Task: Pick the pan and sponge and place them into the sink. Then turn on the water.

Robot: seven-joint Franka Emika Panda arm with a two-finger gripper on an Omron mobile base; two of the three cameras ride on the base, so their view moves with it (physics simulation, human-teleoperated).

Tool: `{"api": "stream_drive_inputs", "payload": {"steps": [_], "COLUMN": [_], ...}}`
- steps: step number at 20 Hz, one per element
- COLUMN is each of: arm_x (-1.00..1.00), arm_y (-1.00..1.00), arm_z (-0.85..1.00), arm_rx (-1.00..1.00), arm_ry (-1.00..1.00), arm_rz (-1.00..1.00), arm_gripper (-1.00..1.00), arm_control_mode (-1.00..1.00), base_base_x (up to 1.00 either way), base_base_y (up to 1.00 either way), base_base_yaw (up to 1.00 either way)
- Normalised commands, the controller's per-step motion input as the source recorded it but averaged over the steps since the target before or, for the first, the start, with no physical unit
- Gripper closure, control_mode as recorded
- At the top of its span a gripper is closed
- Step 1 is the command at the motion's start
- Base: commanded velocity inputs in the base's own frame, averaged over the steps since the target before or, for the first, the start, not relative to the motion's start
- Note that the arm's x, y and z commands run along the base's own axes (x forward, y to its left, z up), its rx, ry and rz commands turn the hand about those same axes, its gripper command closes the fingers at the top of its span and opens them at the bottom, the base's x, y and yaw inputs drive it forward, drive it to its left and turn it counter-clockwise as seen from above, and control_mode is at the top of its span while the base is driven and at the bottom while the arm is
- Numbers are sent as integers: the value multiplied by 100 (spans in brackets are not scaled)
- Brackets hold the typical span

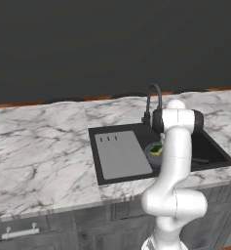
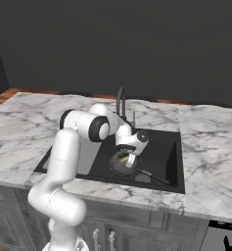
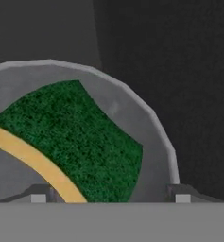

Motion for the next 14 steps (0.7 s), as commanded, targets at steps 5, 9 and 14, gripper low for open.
{"api": "stream_drive_inputs", "payload": {"steps": [5,9,14], "arm_x": [-6,-13,-20], "arm_y": [0,0,-17], "arm_z": [18,46,77], "arm_rx": [0,0,0], "arm_ry": [-5,-4,-2], "arm_rz": [0,0,0], "arm_gripper": [-100,-100,-100], "arm_control_mode": [-100,-100,-100], "base_base_x": [0,0,0], "base_base_y": [0,0,0], "base_base_yaw": [0,0,0]}}
